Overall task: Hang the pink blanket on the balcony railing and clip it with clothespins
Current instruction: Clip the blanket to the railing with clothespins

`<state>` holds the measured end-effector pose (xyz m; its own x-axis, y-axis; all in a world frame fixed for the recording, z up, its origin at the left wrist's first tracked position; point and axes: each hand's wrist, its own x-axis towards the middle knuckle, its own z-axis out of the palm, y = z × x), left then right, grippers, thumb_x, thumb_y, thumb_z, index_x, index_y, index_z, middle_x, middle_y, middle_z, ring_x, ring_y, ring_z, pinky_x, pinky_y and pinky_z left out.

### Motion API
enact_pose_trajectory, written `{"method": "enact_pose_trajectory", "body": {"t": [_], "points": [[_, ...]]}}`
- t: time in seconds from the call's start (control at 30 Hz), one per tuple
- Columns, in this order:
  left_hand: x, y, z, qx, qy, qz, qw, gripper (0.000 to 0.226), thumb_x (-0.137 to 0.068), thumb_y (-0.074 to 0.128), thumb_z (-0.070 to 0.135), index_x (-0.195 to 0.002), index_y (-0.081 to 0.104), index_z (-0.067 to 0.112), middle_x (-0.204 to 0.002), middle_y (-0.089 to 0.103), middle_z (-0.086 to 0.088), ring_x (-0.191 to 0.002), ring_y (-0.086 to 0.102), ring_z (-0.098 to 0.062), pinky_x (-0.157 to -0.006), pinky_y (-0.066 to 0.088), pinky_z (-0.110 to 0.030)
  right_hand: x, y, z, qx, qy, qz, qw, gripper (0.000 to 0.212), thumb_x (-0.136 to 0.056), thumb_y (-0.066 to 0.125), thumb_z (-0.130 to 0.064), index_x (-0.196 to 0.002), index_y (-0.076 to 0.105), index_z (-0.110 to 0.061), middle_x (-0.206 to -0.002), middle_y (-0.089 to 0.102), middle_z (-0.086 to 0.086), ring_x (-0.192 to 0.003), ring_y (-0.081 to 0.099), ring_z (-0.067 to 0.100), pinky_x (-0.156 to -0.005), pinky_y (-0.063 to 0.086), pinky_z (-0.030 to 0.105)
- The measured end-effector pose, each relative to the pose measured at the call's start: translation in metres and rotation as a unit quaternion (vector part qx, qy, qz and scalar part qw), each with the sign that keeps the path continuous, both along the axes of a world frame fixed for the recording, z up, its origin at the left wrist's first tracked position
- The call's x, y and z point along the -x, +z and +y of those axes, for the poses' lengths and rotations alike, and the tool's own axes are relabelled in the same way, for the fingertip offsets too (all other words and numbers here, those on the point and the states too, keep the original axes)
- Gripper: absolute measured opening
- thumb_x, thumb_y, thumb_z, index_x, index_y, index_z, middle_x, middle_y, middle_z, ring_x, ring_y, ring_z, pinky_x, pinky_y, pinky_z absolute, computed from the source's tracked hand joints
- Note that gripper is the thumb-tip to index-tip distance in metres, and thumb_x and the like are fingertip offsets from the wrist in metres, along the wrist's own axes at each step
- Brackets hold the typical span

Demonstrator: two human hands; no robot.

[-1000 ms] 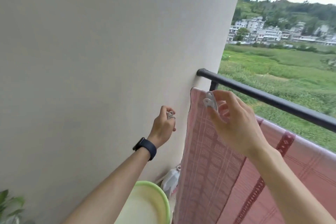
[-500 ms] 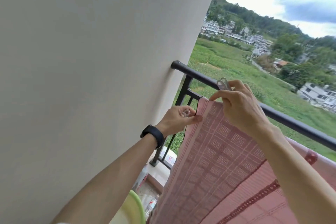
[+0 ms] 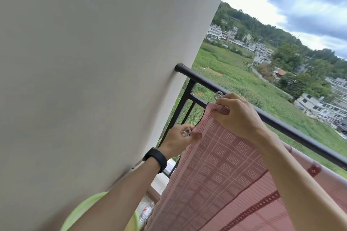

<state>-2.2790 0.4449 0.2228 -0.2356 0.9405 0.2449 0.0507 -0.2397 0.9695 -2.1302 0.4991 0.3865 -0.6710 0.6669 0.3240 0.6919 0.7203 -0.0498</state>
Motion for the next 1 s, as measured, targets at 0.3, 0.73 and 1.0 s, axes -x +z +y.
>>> {"method": "enact_pose_trajectory", "body": {"t": [0.3, 0.73, 1.0], "points": [[-0.001, 0.034, 0.007, -0.026, -0.027, -0.093, 0.995, 0.041, -0.08, 0.078, 0.044, -0.112, 0.07, 0.019, -0.069, 0.053, 0.004, -0.043, 0.041, -0.008, -0.042, 0.04, -0.023, 0.006, 0.008, 0.001, 0.048, 0.023, 0.029, 0.998, 0.021, -0.083, 0.078, -0.034, -0.104, 0.075, -0.034, -0.109, 0.055, -0.017, -0.102, 0.055, 0.011, -0.077, 0.035, 0.016], [0.009, 0.061, 0.018, -0.028, -0.077, -0.125, 0.989, 0.019, -0.087, 0.074, 0.025, -0.096, 0.066, 0.01, -0.076, 0.061, -0.011, -0.057, 0.053, -0.02, -0.051, 0.044, -0.025, 0.012, 0.036, -0.004, 0.138, 0.046, 0.158, 0.977, 0.069, -0.092, 0.069, -0.023, -0.146, 0.033, -0.048, -0.108, 0.065, -0.012, -0.08, 0.07, -0.004, -0.053, 0.053, 0.014], [0.018, 0.068, 0.019, -0.034, -0.062, -0.078, 0.994, 0.025, -0.086, 0.074, 0.032, -0.098, 0.072, 0.011, -0.063, 0.06, 0.012, -0.045, 0.048, -0.002, -0.048, 0.042, -0.016, 0.025, 0.048, -0.008, 0.145, 0.02, 0.153, 0.977, 0.041, -0.087, 0.075, -0.03, -0.124, 0.058, -0.04, -0.109, 0.064, -0.02, -0.086, 0.072, 0.005, -0.093, 0.054, 0.053]]}}
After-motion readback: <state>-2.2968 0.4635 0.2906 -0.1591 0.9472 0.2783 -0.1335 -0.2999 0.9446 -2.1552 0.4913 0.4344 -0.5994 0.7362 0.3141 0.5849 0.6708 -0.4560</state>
